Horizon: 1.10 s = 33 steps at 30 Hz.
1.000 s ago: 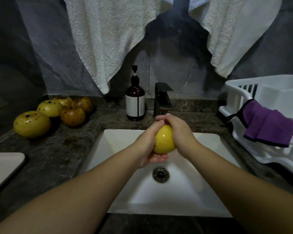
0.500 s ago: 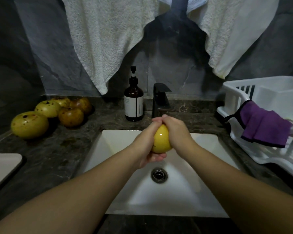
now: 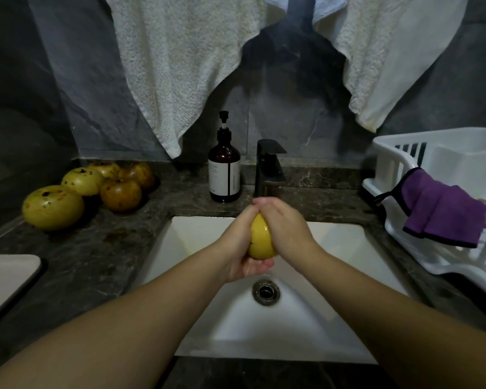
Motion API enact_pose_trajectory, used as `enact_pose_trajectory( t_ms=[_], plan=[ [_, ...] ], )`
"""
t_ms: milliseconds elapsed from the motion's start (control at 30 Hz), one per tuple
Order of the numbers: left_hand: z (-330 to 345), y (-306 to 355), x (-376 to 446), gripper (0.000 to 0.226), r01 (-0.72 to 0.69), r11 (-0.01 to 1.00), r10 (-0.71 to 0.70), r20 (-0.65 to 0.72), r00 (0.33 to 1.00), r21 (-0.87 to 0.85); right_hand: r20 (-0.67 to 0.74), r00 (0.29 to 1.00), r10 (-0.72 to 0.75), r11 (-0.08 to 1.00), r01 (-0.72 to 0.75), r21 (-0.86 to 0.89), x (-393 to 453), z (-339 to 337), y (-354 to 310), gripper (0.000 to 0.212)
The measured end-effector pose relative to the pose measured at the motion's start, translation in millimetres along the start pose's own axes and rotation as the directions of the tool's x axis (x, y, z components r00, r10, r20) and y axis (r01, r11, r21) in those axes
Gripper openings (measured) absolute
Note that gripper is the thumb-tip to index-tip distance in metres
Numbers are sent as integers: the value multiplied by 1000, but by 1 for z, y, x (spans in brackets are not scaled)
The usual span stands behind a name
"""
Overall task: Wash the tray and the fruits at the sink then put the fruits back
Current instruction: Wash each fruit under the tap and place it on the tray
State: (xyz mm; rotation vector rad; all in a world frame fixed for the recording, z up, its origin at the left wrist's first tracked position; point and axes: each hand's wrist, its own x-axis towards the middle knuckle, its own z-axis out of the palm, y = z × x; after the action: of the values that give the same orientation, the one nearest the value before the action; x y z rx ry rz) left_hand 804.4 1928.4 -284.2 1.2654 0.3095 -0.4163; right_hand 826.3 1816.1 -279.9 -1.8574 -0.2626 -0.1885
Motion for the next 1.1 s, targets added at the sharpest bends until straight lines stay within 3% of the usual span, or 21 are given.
enact_pose_trajectory(
  t_ms=[100, 233, 367, 533, 667, 800, 900, 933, 1033, 1100],
  plan=[
    [1, 7, 3, 64, -91, 996, 90, -59, 994, -16, -2, 996, 92, 979, -90, 185, 2, -3, -6, 22],
    [-1, 0, 3, 63, -47, 997, 50, -50, 998, 57, -11, 997, -72, 996, 71, -44, -7, 7, 2, 34],
    [3, -2, 4, 68, -68, 992, 76, -79, 994, 106, 4, 997, 78, 988, -77, 133, 3, 0, -4, 25],
    [2, -5, 2, 67, -20, 998, 21, -6, 1000, 53, -13, 999, -43, 997, 42, -70, -1, 1, 3, 26],
    [5, 5, 2, 52, -121, 993, 120, -35, 992, -17, -22, 996, 86, 979, -80, 189, 5, -6, -2, 21],
    [2, -1, 0, 63, -57, 998, 57, -7, 998, 35, 10, 994, -109, 992, 109, -64, -2, 0, -3, 30],
    [5, 2, -2, 58, -101, 994, 99, -24, 995, -52, 9, 1000, 26, 990, -27, 140, 4, -5, -2, 25],
    [5, 3, -2, 58, -112, 990, 110, -33, 993, -87, -5, 1000, 24, 990, -23, 136, 1, -5, 0, 21],
    [5, 2, -3, 61, -78, 990, 79, 1, 997, -118, -38, 997, -70, 994, 66, -89, -4, -1, 0, 18],
    [6, -2, 0, 61, -109, 992, 108, -13, 994, -65, -58, 998, -34, 999, 33, -10, 2, -3, -2, 16]
  ],
)
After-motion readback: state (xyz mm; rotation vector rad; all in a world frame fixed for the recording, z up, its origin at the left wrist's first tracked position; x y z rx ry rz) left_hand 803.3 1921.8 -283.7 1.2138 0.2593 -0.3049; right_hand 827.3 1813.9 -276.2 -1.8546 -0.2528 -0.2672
